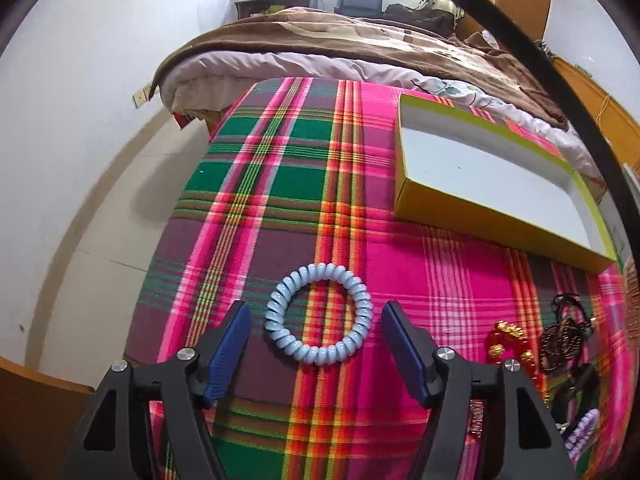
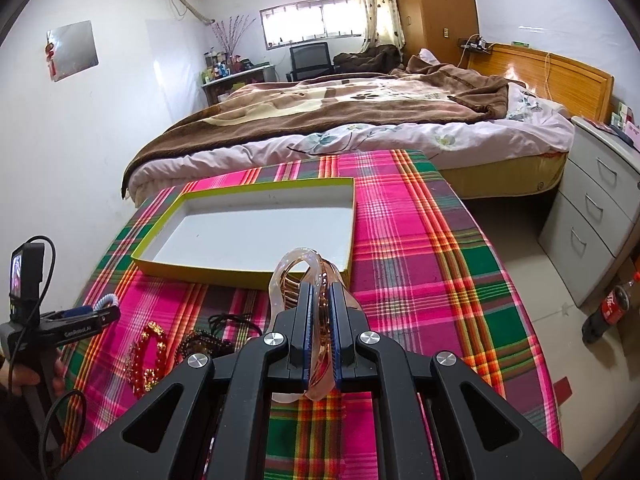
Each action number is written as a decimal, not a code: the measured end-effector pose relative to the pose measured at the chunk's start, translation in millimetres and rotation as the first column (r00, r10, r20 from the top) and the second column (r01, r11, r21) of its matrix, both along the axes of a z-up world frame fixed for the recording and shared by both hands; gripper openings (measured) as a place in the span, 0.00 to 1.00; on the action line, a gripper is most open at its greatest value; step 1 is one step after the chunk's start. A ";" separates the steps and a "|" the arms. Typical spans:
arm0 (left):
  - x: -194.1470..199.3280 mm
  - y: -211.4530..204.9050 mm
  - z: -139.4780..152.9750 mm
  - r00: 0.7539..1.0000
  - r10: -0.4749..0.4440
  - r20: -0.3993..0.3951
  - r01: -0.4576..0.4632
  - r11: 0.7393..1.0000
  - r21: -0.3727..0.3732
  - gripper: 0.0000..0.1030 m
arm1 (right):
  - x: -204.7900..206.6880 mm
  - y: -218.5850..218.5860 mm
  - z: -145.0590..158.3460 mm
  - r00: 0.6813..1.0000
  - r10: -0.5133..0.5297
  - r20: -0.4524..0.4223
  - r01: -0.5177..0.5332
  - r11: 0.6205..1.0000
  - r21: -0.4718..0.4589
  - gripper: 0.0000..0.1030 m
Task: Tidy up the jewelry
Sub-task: 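Carry the coil hair tie and claw clip over the yellow box with both tools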
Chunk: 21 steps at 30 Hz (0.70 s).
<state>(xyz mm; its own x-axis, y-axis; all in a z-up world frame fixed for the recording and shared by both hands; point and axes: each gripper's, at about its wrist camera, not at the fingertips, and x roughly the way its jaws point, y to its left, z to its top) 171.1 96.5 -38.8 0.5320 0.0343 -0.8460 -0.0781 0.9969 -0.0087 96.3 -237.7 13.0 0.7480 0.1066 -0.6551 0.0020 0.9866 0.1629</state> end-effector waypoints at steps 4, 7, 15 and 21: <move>-3.6 2.6 2.5 1.000 0.008 0.013 -0.008 1.000 0.001 0.43 | 1.1 2.6 -1.7 1.000 0.005 -0.004 -0.005 1.000 0.000 0.07; -4.6 5.5 4.3 1.000 0.005 0.016 -0.005 1.000 -0.016 0.30 | 1.7 4.0 -2.2 1.000 0.006 -0.005 -0.006 1.000 -0.001 0.07; -12.2 8.5 14.9 0.998 0.008 0.064 -0.005 0.999 -0.051 0.17 | 2.4 4.7 -3.4 1.000 0.004 -0.008 -0.004 1.000 -0.001 0.07; -15.3 10.7 24.2 0.996 0.005 0.093 0.002 0.998 -0.067 0.08 | 2.5 5.1 -3.3 1.000 0.005 -0.002 -0.005 1.000 0.002 0.07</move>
<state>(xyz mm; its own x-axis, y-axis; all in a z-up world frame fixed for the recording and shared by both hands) 155.8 107.2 -14.7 0.6085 -0.0201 -0.7933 -0.0753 0.9937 -0.0829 98.9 -232.6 9.7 0.7461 0.1118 -0.6564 -0.0030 0.9864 0.1645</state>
